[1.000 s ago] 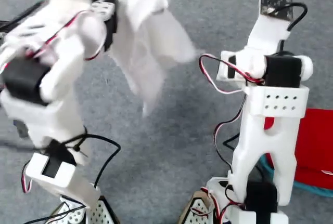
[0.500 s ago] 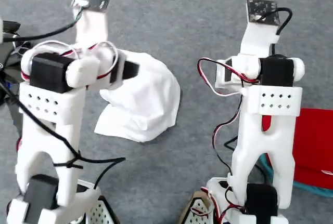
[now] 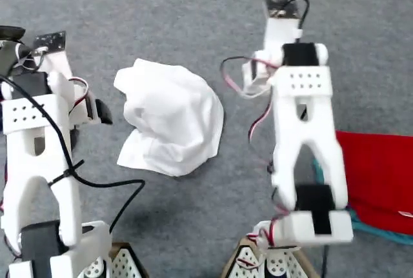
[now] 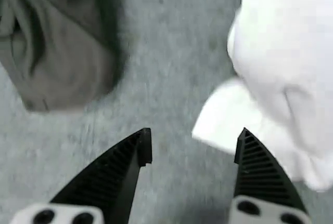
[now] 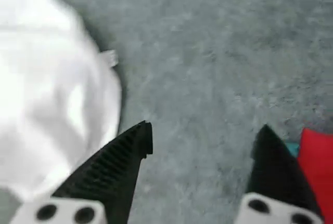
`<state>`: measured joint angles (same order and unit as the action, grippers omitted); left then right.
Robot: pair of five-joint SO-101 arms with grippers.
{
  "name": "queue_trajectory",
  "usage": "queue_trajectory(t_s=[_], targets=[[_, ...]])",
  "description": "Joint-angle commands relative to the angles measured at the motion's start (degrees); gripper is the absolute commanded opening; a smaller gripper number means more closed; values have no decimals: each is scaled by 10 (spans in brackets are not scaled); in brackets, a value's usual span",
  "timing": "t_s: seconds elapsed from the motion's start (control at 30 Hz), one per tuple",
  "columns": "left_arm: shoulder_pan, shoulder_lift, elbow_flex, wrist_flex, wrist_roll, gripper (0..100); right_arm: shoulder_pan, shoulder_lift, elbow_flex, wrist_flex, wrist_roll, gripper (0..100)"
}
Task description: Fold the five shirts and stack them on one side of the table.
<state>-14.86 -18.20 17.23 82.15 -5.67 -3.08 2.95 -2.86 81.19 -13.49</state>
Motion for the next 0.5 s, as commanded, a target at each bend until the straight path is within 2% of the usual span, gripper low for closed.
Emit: queue_trajectory(t_s=[0.0, 0.1, 0.23, 0.3, 0.47], targets=[[-2, -10, 49, -160, 4, 260, 36, 69, -35, -72, 3, 121], [11, 7, 79, -265, 4, 215, 39, 150, -77, -105, 4, 1], [55, 43, 99, -289, -4, 152, 39, 253, -136, -78, 6, 26], [74, 60, 102, -258, -38, 116, 46, 299, -160, -37, 7, 26], [135, 77, 72, -65, -142, 16, 53, 389, -221, 105, 9, 19]])
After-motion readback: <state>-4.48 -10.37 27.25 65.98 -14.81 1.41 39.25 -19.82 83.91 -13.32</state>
